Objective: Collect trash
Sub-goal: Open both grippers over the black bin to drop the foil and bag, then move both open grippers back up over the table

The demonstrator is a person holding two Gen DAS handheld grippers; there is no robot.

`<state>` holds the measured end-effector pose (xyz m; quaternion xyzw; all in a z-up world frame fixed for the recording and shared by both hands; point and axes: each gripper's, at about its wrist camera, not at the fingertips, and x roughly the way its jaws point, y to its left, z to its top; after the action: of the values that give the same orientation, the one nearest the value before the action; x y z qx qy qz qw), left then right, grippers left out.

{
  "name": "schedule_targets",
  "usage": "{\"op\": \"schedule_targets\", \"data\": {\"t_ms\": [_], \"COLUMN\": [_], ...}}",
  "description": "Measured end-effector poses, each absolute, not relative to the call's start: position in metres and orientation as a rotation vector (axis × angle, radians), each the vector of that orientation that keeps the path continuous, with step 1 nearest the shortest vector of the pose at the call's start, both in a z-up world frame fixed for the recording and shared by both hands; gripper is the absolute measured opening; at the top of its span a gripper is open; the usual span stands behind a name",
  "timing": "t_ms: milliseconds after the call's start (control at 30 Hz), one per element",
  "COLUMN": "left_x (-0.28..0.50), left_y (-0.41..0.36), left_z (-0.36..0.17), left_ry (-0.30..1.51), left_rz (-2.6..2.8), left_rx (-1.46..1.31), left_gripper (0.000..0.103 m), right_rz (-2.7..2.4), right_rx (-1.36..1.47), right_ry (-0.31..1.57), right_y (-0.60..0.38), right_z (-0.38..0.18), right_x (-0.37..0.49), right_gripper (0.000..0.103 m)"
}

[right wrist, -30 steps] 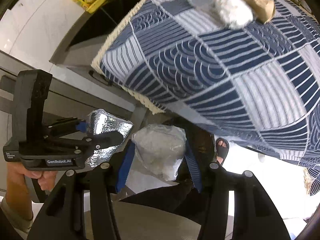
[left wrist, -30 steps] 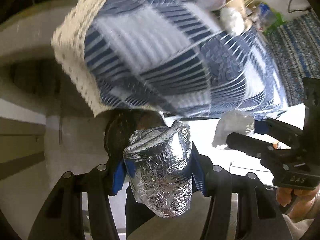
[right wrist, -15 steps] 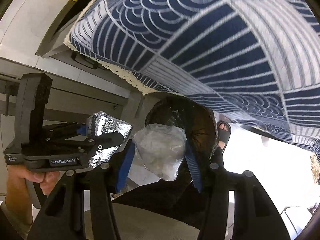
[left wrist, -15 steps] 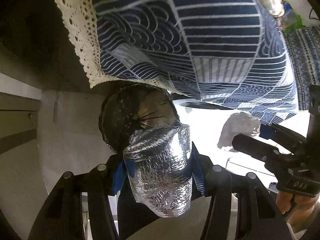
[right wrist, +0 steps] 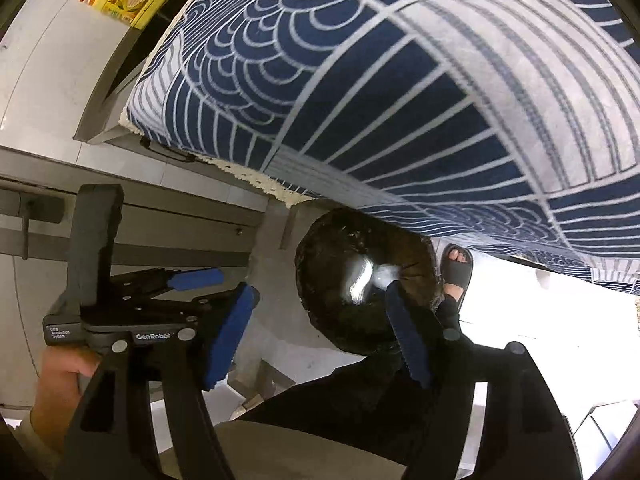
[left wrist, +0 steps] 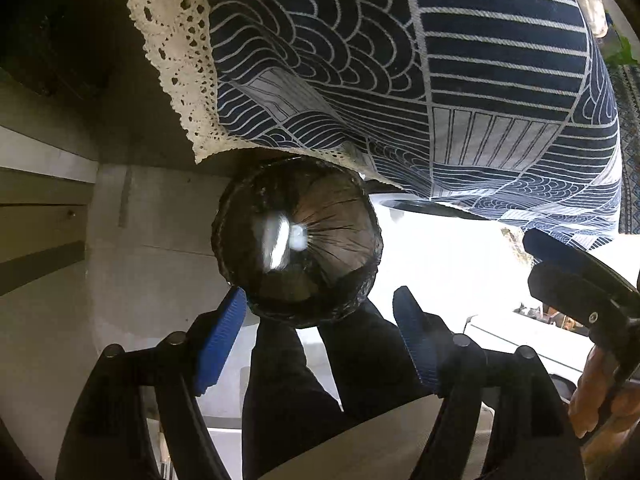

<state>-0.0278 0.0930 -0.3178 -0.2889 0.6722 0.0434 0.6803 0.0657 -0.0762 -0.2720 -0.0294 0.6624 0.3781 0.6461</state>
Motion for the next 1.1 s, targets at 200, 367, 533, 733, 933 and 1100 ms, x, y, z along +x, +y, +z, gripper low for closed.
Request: {"op": "schedule_targets", "data": {"t_ms": [200, 367, 533, 733, 933, 1100], "left_x": [-0.026, -0.026, -0.024, -0.018, -0.009, 0.001], "left_y": [0.094, 0.094, 0.093, 0.092, 0.087, 0.078], "left_z": [-0.312, -0.305, -0.286, -0.25, -0.205, -0.165], "left_ry": [1.503, 1.487, 1.45, 1.378, 1.296, 1.221], "left_rz": [0.107, 0.109, 0.09, 0.072, 0.029, -0.033], "left_rx": [-0.649, -0.651, -0.636, -0.609, -0.555, -0.542], "left_gripper": [0.073, 0.073, 0.073, 0.073, 0.073, 0.073], "right_rz": [0.842, 0.834, 0.819, 0.808, 0.789, 0.766], "right_rx": [-0.06, -0.054, -0.047, -0.033, -0.012, 0.008], "right_ry": [1.5, 1.482, 1.465, 1.404, 1.33, 1.24], "right_y": [-0.085, -0.094, -0.096, -0.103, -0.11, -0.121], "right_z": [-0.269, -0.263, -0.254, -0.226, -0.195, -0.163], "right_x": [0.072, 0.074, 0.072, 0.072, 0.075, 0.084], "right_gripper": [0.069, 0.069, 0.069, 0.069, 0.069, 0.069]}}
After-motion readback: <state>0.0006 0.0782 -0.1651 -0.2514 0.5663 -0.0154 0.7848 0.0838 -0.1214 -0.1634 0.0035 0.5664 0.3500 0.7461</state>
